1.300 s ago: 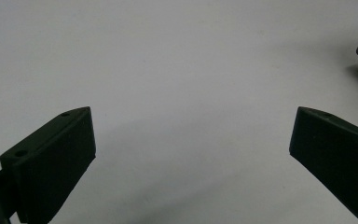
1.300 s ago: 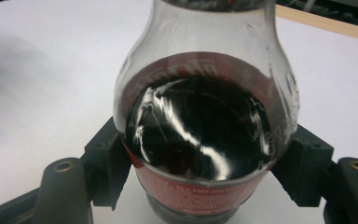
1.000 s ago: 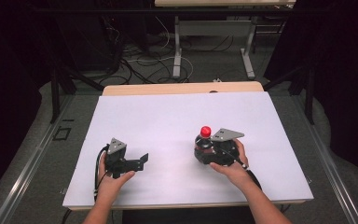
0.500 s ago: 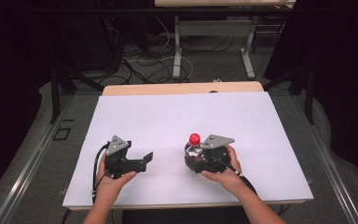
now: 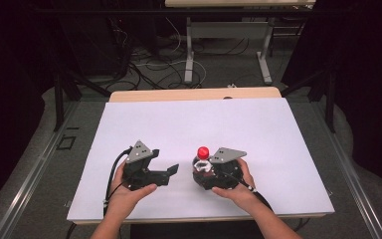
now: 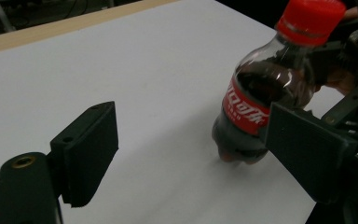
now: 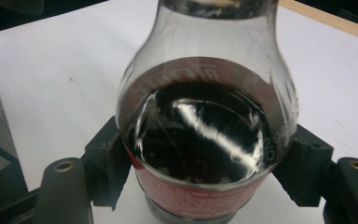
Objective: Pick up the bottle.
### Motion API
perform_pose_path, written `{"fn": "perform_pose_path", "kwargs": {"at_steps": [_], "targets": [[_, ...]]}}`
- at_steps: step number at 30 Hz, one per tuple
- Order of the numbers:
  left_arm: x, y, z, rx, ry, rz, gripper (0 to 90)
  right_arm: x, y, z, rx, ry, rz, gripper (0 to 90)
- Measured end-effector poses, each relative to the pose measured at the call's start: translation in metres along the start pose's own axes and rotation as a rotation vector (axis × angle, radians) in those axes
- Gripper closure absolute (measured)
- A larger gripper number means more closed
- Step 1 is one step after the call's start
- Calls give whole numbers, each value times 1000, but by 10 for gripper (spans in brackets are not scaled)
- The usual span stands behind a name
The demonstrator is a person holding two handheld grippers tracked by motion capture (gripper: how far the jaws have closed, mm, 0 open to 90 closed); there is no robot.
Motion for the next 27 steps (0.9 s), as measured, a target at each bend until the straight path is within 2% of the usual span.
{"fn": "perform_pose_path", "kwargs": {"at_steps": [1, 3, 6, 9, 11, 13, 16, 17, 20, 23, 25, 26, 27], "targets": [[0, 2, -1, -10, -4, 0, 197, 0, 0, 1, -1, -1, 0, 288], [0, 8, -4, 1, -12, -14, 250, 1, -1, 4, 0, 4, 2, 288], [-1, 14, -7, 13, -41, -4, 300, 1, -1, 6, 6, 8, -3, 288], [-2, 21, -12, -14, -74, -10, 320, 1, -3, 7, 3, 10, 1, 288], [-3, 25, -17, -18, -93, -17, 328, 0, -4, 8, 4, 15, 7, 288], [-3, 28, -21, -41, -107, -17, 333, -1, -5, 8, 3, 17, 7, 288], [-4, 30, -25, -49, -118, -12, 338, -1, -7, 9, -6, 26, 18, 289], [-4, 31, -28, -59, -129, -7, 342, -2, -6, 9, 0, 28, 8, 288], [-6, 34, -30, -63, -139, -14, 349, -2, -7, 11, 8, 38, 9, 288], [-6, 37, -35, -67, -174, -20, 379, -2, -7, 13, 20, 54, 8, 288], [-7, 39, -38, -69, -187, -20, 394, 0, -8, 16, 3, 65, 29, 289], [-6, 40, -39, -61, -193, -21, 398, -1, -8, 17, 0, 69, 17, 288], [-6, 41, -40, -70, -198, -22, 405, -1, -8, 17, 3, 71, 14, 289]]}}
Point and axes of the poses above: each handheld gripper's, and its own axes: x roughly backward along the jaws, y roughly out of its top, z roughly to its left, the point moved 8 cm from there along -x, roughly forward along the jaws, and after that the axes turned 9 degrees about -x, right-handed, at the moved point
